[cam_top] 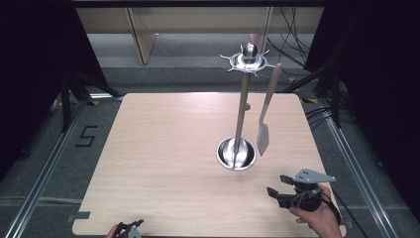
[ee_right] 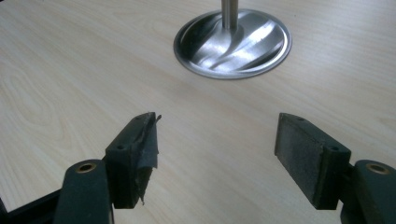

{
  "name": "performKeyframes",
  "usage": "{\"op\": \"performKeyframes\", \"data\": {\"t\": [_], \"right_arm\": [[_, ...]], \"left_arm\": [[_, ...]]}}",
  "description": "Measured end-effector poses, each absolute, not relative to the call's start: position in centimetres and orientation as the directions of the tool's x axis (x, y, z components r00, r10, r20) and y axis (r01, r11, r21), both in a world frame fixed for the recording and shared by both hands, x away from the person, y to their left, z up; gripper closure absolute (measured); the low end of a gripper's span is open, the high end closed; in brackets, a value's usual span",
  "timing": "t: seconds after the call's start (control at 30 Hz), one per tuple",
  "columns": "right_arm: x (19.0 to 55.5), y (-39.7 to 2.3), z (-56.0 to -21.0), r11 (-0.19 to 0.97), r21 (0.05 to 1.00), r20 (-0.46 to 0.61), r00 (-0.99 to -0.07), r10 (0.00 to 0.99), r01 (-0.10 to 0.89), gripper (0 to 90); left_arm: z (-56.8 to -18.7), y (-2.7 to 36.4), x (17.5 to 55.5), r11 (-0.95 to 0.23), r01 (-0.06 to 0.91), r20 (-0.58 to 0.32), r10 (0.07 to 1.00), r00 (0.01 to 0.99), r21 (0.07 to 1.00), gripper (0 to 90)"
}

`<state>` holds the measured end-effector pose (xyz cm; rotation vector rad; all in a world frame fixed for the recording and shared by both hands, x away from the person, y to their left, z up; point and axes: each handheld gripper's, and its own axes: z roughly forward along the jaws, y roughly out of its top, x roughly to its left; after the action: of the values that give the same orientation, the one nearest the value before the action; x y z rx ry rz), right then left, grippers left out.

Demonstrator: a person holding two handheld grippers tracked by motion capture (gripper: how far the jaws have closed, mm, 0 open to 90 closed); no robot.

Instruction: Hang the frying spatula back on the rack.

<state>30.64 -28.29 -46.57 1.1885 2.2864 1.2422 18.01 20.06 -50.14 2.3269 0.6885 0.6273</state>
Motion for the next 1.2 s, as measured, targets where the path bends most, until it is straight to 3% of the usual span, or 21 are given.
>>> {"op": "performKeyframes", "data": {"t": [1.03,1.1,1.2], "right_arm": [[27.9,-28.8,-48.4,0.321,0.771,0.115,-0.615,0.780,0.550,27.5],[28.1,-29.1,-48.4,0.353,0.772,0.075,-0.627,0.775,0.528,27.4],[27.9,-29.1,-48.5,0.314,0.771,0.116,-0.606,0.787,0.554,27.4]], "left_arm": [[-50.3,19.9,18.0,-0.649,0.323,0.251,0.632,0.733,0.689,14.9],[-50.2,20.1,18.0,-0.668,0.315,0.256,0.611,0.749,0.674,14.9],[-50.3,20.0,18.0,-0.663,0.319,0.262,0.622,0.738,0.677,14.9]]}}
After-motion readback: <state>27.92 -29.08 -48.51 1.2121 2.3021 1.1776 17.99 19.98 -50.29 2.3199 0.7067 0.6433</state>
